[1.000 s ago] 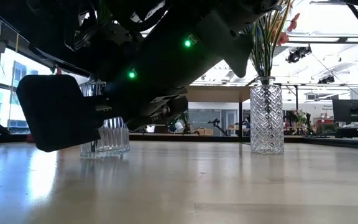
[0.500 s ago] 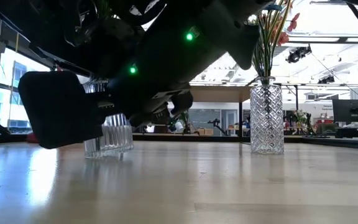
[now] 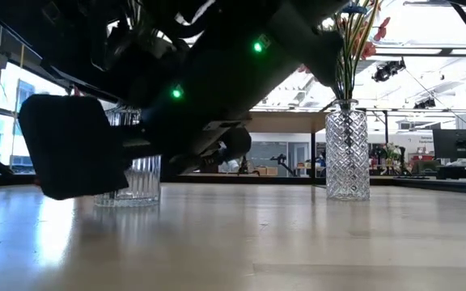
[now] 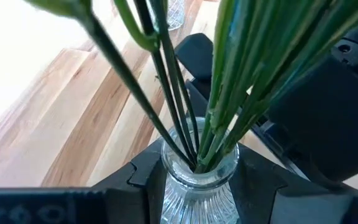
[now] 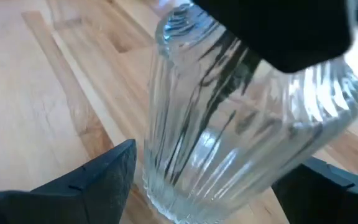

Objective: Pick and place flowers into a vace then onto a shelf
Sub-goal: Adjust the left transparent flower vase

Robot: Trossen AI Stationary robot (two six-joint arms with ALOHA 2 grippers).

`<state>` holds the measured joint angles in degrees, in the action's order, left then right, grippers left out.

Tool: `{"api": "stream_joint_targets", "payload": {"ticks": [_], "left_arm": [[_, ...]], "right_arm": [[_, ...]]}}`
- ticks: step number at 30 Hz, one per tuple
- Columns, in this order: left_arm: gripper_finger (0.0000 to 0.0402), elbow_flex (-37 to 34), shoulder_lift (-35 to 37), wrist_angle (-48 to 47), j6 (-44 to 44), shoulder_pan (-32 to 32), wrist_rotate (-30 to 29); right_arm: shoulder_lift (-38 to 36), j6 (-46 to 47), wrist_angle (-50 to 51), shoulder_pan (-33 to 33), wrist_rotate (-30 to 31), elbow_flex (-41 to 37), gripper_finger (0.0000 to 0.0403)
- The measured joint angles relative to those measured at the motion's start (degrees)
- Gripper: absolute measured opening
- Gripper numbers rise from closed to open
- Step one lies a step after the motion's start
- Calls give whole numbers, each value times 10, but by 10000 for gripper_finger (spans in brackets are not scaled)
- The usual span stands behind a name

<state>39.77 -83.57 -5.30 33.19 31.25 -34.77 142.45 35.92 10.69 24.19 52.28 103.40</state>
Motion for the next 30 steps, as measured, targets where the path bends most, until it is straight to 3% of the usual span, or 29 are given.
{"api": "stream_joint_targets", "payload": {"ticks": [10, 13, 16, 21, 30], "left_arm": [[184, 0, 0, -1, 0, -5, 2], [184, 0, 0, -1, 0, -5, 2], [184, 0, 0, -1, 0, -5, 2], [184, 0, 0, -1, 0, -5, 3], [184, 0, 1, -4, 0, -6, 7]], "right_arm": [[-2, -14, 60, 3, 2, 24, 335], [-2, 26, 58, 3, 11, 24, 338], [-3, 83, 57, 3, 13, 24, 353], [-3, 90, 58, 5, 11, 24, 388], [-12, 103, 105, 43, -57, 24, 395]]}}
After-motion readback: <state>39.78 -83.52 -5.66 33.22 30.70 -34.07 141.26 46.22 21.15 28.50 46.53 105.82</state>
